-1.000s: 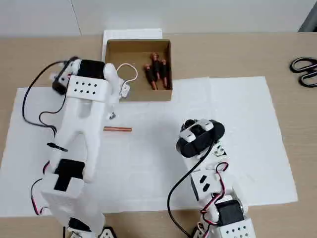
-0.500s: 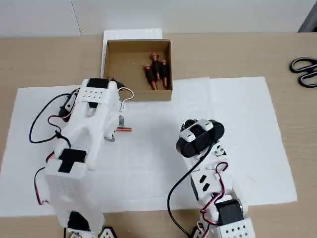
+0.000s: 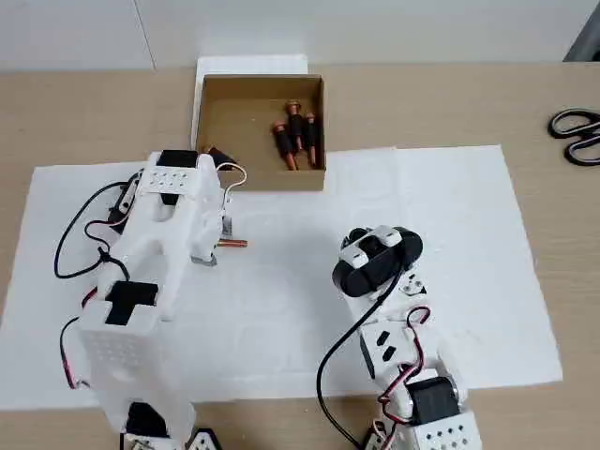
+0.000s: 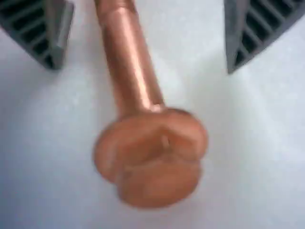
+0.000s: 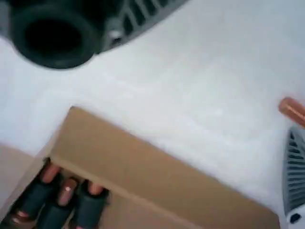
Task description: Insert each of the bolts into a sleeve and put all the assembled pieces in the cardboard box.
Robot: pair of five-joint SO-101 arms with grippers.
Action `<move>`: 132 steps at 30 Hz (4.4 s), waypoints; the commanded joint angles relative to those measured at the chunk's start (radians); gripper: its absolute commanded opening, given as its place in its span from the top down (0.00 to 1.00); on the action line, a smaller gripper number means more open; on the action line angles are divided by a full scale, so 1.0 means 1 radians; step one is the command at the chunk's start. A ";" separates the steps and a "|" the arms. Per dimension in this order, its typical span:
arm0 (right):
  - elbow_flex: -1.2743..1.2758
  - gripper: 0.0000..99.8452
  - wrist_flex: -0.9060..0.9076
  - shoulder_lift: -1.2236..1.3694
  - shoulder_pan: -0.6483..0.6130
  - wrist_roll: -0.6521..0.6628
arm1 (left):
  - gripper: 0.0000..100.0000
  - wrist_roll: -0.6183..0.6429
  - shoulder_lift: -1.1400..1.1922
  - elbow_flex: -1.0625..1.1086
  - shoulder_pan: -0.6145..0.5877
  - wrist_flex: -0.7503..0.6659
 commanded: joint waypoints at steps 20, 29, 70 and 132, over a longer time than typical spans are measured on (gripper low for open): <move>0.006 1.00 -0.018 -0.018 0.001 0.003 | 0.99 0.103 0.020 0.001 -0.052 -0.130; 0.006 1.00 -0.018 -0.018 0.001 0.008 | 0.99 0.097 -0.103 -0.197 -0.034 0.115; 0.006 1.00 -0.214 -0.016 -0.114 0.000 | 0.99 -0.684 -0.551 -0.469 0.304 0.267; 0.006 1.00 -0.384 -0.016 -0.120 -0.026 | 0.99 -1.094 -1.487 0.949 0.606 -1.198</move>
